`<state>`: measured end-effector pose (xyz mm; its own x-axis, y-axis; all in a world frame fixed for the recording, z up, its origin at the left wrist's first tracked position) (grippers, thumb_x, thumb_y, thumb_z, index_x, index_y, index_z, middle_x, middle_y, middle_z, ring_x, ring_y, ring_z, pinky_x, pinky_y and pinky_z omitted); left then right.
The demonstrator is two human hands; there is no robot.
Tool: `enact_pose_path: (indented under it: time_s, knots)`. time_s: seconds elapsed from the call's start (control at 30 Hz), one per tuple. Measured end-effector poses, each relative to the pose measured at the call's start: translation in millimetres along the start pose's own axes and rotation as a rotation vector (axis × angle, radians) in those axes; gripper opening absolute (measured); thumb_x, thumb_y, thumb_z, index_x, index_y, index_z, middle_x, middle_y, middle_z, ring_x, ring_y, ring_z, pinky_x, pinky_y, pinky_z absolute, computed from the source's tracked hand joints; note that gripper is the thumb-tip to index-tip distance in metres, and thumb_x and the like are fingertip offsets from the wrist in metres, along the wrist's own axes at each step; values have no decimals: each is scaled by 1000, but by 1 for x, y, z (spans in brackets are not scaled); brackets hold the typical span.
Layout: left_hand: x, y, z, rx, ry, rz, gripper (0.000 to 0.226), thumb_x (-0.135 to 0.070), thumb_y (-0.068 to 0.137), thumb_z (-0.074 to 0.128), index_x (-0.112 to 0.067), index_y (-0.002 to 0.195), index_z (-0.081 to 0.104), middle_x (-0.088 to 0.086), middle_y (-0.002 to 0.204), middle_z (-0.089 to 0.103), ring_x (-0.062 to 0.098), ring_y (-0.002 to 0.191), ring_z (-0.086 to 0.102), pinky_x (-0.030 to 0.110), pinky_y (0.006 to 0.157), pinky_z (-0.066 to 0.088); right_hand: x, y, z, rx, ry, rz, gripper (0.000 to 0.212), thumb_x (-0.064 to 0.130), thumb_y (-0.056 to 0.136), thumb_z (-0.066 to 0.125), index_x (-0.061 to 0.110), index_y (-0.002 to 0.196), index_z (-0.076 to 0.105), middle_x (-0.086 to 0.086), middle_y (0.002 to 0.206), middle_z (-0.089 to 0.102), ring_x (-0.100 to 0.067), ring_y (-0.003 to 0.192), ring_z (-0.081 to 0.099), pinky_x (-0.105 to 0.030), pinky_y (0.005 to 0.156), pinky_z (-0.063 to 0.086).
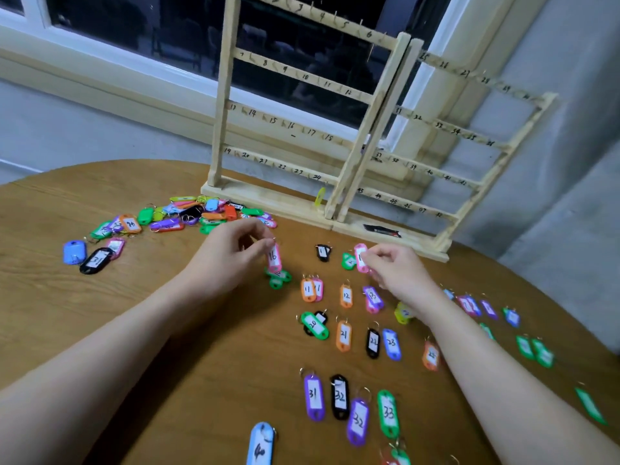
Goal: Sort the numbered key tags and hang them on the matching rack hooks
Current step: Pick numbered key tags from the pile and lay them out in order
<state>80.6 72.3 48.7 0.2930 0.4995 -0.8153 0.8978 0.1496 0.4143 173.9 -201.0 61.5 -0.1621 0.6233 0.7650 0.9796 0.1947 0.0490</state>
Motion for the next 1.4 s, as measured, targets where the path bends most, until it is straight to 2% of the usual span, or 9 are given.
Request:
enact_pose_path:
  time_s: [0.13, 0.27, 0.33, 0.7, 0.97, 1.07, 1.2, 1.33, 1.4]
  knots:
    - [-3, -10, 14, 33, 7, 5, 9, -18, 96, 66, -18, 87, 68, 2, 80, 68, 23, 72, 58, 35, 67, 47, -21, -18, -41, -33, 31, 30, 25, 20, 97, 64, 14, 73, 68, -5, 61, 53, -17, 57, 45, -34, 63, 37]
    - [-16, -1, 41, 91, 67, 7, 9, -19, 96, 67, -23, 88, 68, -5, 79, 67, 4, 69, 57, 18, 62, 43, -46, -33, -86, -94, 20, 63, 22, 17, 97, 65, 13, 76, 69, 0, 58, 56, -10, 52, 48, -27, 58, 40]
    - [-32, 7, 58, 128, 82, 29, 10, -18, 96, 66, -21, 87, 67, -7, 76, 65, -2, 67, 56, 11, 59, 40, -61, -40, -108, -117, 0, 84, 21, 19, 97, 65, 13, 76, 69, 1, 58, 58, -13, 54, 49, -30, 59, 40]
    - [-108, 40, 177, 287, 103, 163, 13, -13, 94, 68, -18, 81, 69, -10, 74, 67, -5, 72, 58, 7, 62, 38, -120, -71, -190, -238, 48, 176, 24, 17, 97, 63, 13, 73, 68, 2, 56, 54, -15, 56, 45, -28, 54, 35]
    - [-139, 46, 287, 446, 146, 206, 13, -19, 93, 67, -25, 83, 67, -7, 84, 70, 10, 80, 61, 17, 67, 42, -173, -79, -214, -284, -9, 248, 24, 13, 94, 65, 7, 70, 70, 5, 53, 58, -10, 50, 46, -26, 53, 36]
    - [-140, 48, 317, 474, 178, 191, 16, -18, 93, 66, -29, 82, 65, -10, 83, 66, 6, 78, 57, 20, 69, 39, -182, -82, -226, -295, -69, 266, 24, 8, 92, 62, -2, 72, 71, 3, 49, 55, -6, 44, 41, -19, 45, 30]
    - [-130, 52, 344, 508, 236, 142, 16, -17, 93, 65, -28, 82, 68, -9, 81, 67, 10, 82, 61, 22, 72, 42, -198, -85, -243, -294, -84, 303, 24, 7, 91, 61, 4, 72, 75, -16, 67, 69, -13, 55, 51, -25, 56, 37]
    - [-127, 55, 355, 545, 282, 156, 17, -18, 95, 64, -31, 84, 66, -11, 83, 65, 9, 82, 60, 23, 70, 44, -216, -88, -253, -264, -117, 376, 21, 10, 93, 62, 7, 79, 78, 4, 54, 61, -4, 48, 48, -15, 47, 36]
    - [-127, 55, 358, 560, 330, 186, 13, -18, 95, 64, -29, 90, 70, -9, 87, 68, 12, 86, 62, 29, 76, 51, -221, -87, -253, -250, -119, 379, 21, 11, 93, 63, 10, 80, 79, 4, 61, 67, -7, 53, 52, -19, 55, 41]
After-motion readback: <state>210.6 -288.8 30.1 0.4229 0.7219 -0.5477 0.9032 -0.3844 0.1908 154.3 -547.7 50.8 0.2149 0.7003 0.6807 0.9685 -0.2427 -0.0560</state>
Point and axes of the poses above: each hand's wrist, its own y-axis towards the middle knuckle, its own z-axis out of the palm, x = y × z, the point moved 6 cm from there along y, towards the middle knuckle
